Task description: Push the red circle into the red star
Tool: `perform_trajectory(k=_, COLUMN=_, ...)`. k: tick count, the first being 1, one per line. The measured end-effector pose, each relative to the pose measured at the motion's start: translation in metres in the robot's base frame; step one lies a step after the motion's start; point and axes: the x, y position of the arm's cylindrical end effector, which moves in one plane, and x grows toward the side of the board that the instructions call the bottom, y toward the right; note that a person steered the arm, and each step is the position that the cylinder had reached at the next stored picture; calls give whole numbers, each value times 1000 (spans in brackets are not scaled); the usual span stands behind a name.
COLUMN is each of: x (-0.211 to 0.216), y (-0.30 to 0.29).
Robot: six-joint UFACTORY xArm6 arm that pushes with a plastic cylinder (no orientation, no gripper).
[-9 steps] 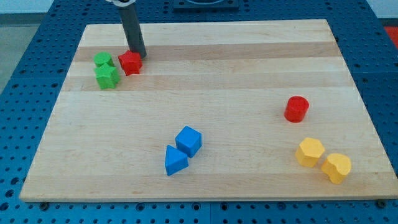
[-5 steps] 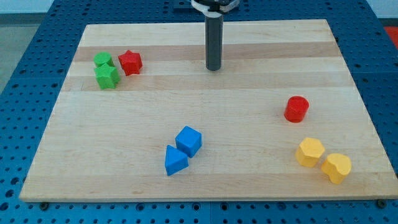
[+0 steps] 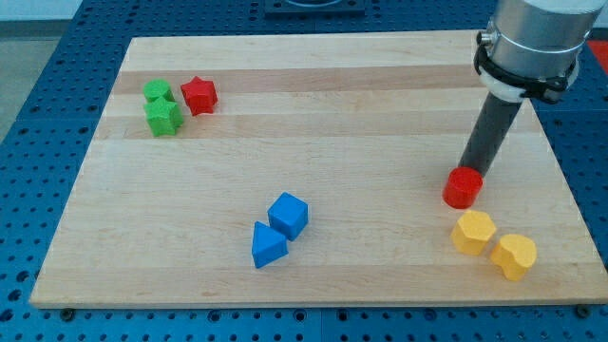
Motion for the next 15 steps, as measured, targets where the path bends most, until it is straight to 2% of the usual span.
perform_trajectory(k=1, x=10, y=7)
perform_trajectory(k=2, x=43, y=29)
perform_trajectory(k=4, x=51, y=11)
perform_trajectory(k=10, x=-4, y=-121)
perform_trajectory(k=15, x=-75, y=-132)
